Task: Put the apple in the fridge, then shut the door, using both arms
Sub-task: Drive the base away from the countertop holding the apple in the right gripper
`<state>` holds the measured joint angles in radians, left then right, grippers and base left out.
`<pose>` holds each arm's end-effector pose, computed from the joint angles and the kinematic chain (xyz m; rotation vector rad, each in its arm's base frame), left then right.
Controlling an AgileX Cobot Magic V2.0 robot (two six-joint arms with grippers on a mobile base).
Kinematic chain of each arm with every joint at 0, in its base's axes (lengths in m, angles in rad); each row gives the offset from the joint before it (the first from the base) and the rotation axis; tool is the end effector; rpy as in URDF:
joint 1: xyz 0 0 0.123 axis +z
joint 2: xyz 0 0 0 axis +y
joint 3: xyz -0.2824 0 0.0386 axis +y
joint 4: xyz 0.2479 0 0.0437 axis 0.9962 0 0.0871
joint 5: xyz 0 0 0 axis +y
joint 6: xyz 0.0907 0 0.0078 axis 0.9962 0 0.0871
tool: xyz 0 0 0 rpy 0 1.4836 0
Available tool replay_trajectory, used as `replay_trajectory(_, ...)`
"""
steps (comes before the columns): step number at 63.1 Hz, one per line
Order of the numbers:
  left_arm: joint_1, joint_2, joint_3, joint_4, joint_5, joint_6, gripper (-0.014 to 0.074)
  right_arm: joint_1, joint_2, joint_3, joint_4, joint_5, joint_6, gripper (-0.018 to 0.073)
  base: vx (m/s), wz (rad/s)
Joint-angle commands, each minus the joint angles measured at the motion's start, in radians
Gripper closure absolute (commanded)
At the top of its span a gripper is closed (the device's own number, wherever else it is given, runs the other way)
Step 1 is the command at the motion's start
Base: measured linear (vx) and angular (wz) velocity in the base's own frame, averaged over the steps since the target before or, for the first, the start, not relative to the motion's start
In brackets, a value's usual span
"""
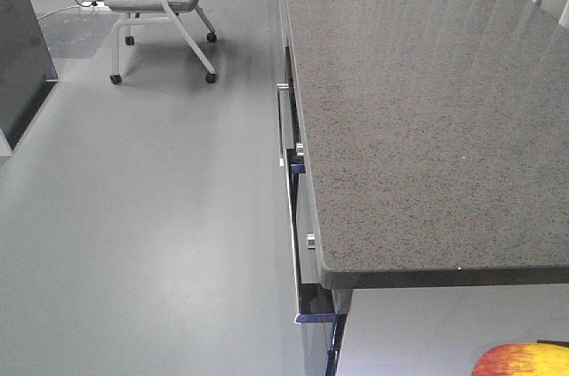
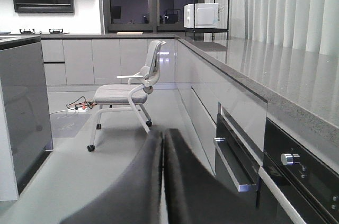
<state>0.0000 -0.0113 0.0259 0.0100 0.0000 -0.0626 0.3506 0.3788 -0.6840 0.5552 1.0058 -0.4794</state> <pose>0.0565 0.0000 0.2050 -0.0394 1.4978 -0.0424 0.0285 0.0536 0.3376 -0.7941 1.9466 0.6006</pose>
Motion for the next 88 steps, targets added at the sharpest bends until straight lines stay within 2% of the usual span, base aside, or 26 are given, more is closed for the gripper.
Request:
replay_trajectory(1, 0.000, -0.015, 0.021, -0.010, -0.076, -0.006, 0.0603, 0.000, 0.008, -0.028, 0.035, -0.056, -0.009, 0.0134, 0.00, 0.00)
replay_trajectory(48, 0.000, -0.015, 0.021, -0.010, -0.076, -0.006, 0.0603, 0.000, 0.008, -0.028, 0.035, -0.056, -0.009, 0.0144, -0.01, 0.08)
replay_trajectory(88, 0.000, -0.015, 0.021, -0.010, -0.076, -0.006, 0.0603, 0.000, 0.008, -0.028, 0.035, -0.053, -0.009, 0.0144, -0.01, 0.39)
